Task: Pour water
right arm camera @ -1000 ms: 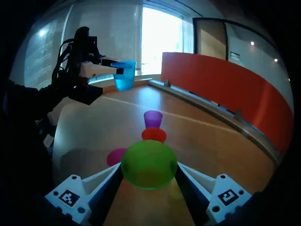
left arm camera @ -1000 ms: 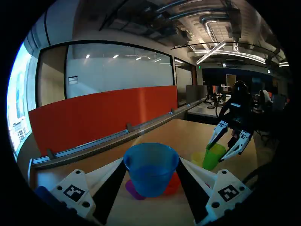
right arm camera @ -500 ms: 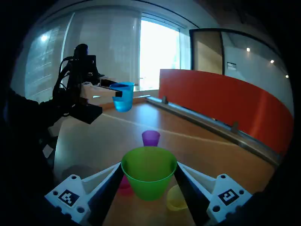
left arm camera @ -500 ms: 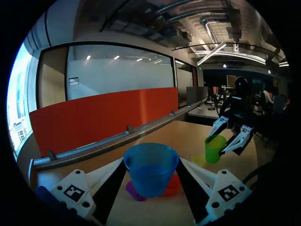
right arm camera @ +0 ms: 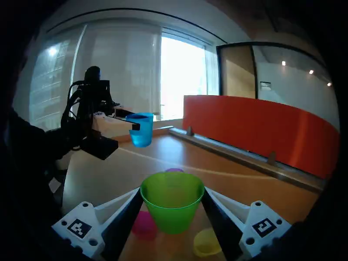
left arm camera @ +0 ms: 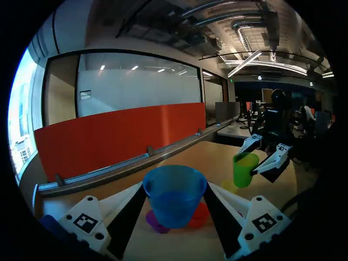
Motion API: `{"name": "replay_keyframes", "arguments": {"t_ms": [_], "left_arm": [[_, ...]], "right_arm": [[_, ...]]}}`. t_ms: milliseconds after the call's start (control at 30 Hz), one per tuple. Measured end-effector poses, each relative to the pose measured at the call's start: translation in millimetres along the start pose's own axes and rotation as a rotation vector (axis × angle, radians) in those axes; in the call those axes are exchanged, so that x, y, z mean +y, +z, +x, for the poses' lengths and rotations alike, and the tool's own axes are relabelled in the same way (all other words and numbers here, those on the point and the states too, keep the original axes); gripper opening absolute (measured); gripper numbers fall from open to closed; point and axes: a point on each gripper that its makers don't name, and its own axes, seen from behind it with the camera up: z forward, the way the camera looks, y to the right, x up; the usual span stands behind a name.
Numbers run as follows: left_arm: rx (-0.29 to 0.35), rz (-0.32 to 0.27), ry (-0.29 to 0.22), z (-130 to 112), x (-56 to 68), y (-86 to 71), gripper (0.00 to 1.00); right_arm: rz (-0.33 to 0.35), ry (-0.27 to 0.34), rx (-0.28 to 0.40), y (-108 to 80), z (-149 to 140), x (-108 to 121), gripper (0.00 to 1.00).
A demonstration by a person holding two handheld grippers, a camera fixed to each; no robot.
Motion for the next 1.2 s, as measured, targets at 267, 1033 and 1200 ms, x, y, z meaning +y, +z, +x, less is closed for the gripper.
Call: {"name": "replay_keyframes", "arguments": {"t_ms": [267,1033,1200], "left_arm": [[0.006,-0.002,-0.001,2.3,-0.7,1.8,0.87],[0.046,0.005,0.074,15.6,1.0,3.1,0.87],[0.060,0.006,0.107,22.0,2.8,3.4,0.87]], "right_arm": [[0.004,-0.001,0.054,6.5,12.3,1.0,0.93],[0.002,-0.035,0.119,23.3,36.7,-1.2,0.92],[0.020,-0.030,0.120,28.0,37.4,-6.8,0.91]]}}
